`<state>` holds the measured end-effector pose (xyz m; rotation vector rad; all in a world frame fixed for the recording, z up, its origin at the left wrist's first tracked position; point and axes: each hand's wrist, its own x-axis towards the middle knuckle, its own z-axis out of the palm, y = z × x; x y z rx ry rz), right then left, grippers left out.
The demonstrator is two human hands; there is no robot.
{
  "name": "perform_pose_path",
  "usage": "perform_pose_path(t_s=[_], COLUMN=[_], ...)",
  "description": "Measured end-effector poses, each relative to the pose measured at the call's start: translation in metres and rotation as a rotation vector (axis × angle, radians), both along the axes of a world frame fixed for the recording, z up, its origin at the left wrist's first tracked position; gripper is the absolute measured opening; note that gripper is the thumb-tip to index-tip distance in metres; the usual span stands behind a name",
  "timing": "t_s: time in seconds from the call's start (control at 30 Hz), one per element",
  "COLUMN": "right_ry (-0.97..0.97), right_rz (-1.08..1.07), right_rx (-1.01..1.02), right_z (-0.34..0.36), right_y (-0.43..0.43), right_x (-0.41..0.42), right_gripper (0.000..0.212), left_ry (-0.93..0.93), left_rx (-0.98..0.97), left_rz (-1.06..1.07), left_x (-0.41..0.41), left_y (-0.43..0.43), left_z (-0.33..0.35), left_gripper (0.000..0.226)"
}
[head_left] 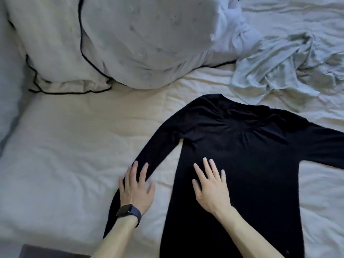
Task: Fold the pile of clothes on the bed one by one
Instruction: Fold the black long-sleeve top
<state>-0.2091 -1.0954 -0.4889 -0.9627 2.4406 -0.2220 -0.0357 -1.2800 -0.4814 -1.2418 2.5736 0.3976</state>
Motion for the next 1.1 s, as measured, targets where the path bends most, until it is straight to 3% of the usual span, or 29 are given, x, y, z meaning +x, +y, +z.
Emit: perform_pose_path(t_s=[0.13, 0.3, 0.43, 0.53, 0.63, 0.73, 0.8, 0.87, 1.0, 1.1], right_ry=[-0.091, -0.155, -0.21, -0.211, -0.197, -0.174, -0.163, -0.03, 0.302, 0.246], right_rz=[-0.054, -0.162, -0.159, -0.147, -0.148, -0.138, -0.131, -0.079, 0.01, 0.016], right_rx=[0.165, 0.265, 0.318, 0.343, 0.359, 0.369, 0.427, 0.452, 0.025, -0.174], right_z=[-0.009, -0.007, 0.005, 0.009, 0.008, 0.008, 0.008, 0.008, 0.011, 0.019], right_y=[-0.077, -0.107, -0.11, -0.113, -0.113, -0.113, -0.117, -0.122, -0.15, -0.19], right_x=[0.016, 0.023, 0.014, 0.011, 0.014, 0.017, 0.018, 0.019, -0.002, -0.028], right_gripper=[0.07, 0.072, 0.074, 0.074, 0.073, 0.074, 0.075, 0.07, 0.021, 0.027], left_ry=[-0.14, -0.123, 0.083, 0.208, 0.167, 0.026, -0.12, -0.256, -0.253, -0.197], left_rx=[0.238, 0.789, 0.937, 0.874, 0.766, 0.684, 0.564, 0.397, 0.278, 0.183], left_rz=[0.166, 0.255, 0.364, 0.403, 0.402, 0.345, 0.297, 0.22, 0.098, -0.096], left_x=[0.034, 0.044, 0.03, 0.016, 0.01, 0.009, 0.009, 0.011, 0.001, -0.019], left_y=[-0.063, -0.105, -0.15, -0.203, -0.259, -0.296, -0.308, -0.312, -0.277, -0.235], left_z=[-0.007, -0.003, 0.026, 0.062, 0.088, 0.09, 0.076, 0.057, 0.042, 0.04], left_gripper=[0.079, 0.06, 0.053, 0.042, 0.039, 0.042, 0.028, 0.027, 0.059, 0.062])
